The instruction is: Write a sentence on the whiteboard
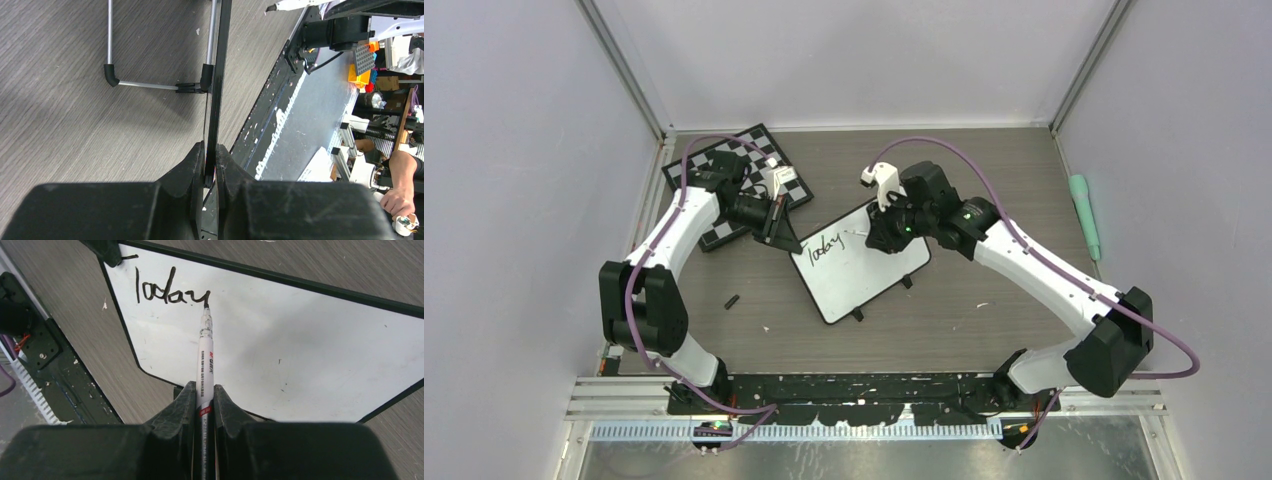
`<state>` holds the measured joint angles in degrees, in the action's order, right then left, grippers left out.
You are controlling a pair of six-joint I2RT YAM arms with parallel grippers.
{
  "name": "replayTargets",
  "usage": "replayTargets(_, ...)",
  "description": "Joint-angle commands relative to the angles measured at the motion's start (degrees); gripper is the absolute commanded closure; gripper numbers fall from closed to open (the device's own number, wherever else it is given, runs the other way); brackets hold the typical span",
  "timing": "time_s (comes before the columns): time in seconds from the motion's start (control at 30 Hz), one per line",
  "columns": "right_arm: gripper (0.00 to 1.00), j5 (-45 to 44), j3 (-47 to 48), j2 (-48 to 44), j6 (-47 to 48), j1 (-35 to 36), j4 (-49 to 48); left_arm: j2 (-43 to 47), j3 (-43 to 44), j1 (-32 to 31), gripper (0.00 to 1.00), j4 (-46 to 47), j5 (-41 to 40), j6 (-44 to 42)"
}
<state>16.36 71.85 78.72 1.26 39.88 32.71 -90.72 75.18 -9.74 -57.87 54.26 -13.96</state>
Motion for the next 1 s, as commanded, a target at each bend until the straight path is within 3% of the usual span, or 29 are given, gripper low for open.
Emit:
replayTargets(0.0, 1.00, -2.23, 3.42, 1.65, -0.72, -0.25, -3.47, 0.32, 0.20, -0.37, 1.00, -2.75, -1.28, -0.51)
replayTargets(0.63, 1.00, -3.00, 5.10, 6.46, 0.20, -0.29, -2.59, -0.33, 1.42, -0.41, 1.00, -4.01, -1.43, -1.84)
replayTargets(0.97, 1.00, -0.12, 2.65, 2.98, 1.03, -0.28, -0.96, -0.45, 1.82, -0.48, 1.00, -4.36, -1.75, -2.06)
